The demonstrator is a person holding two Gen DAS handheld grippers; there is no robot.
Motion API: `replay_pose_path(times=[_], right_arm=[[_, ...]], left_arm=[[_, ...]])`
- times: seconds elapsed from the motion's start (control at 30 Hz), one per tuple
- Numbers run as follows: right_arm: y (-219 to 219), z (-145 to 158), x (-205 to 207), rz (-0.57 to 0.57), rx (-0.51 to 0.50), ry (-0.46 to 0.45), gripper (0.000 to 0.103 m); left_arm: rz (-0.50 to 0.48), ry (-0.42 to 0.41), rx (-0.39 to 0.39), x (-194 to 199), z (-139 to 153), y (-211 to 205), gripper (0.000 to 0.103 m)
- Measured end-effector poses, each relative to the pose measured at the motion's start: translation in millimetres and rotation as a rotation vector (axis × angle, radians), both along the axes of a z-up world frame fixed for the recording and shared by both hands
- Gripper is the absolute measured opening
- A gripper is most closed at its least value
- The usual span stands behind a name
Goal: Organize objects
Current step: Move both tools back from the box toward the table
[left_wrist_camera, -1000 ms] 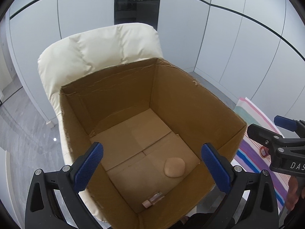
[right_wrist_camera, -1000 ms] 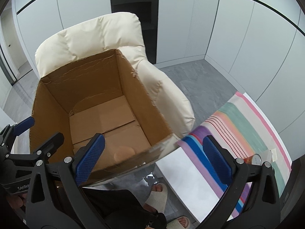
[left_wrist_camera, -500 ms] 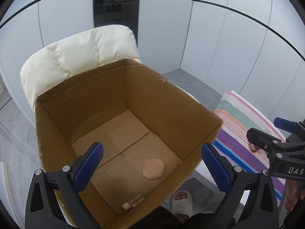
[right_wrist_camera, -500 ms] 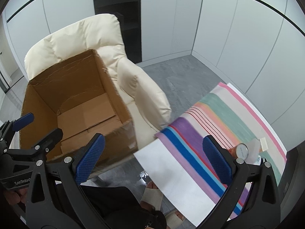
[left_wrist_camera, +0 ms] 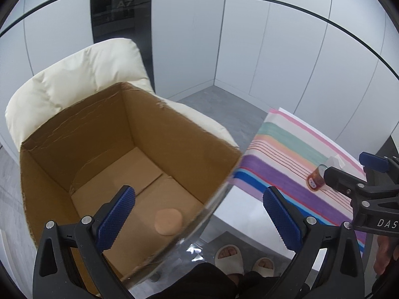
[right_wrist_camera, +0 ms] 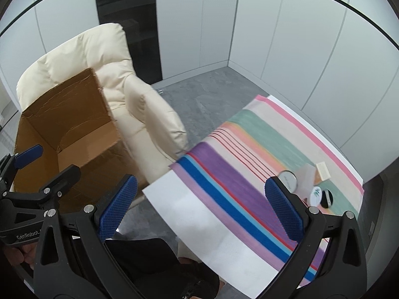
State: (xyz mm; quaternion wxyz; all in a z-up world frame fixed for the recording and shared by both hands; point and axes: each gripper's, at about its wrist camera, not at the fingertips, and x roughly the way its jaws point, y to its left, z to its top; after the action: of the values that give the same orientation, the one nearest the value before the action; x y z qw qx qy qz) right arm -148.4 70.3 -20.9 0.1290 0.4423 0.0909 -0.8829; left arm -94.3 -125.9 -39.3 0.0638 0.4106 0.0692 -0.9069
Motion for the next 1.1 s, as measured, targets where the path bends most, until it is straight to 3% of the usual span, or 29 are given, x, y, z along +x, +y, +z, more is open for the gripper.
replay_pose_path(times=[1.1], right_arm=[[179.7, 2.4, 39.8, -0.319, 0.004, 0.003, 0.103]], left_arm=[[-0.283, -0.011, 0.021, -31.6, -0.7, 157.0, 0.103]])
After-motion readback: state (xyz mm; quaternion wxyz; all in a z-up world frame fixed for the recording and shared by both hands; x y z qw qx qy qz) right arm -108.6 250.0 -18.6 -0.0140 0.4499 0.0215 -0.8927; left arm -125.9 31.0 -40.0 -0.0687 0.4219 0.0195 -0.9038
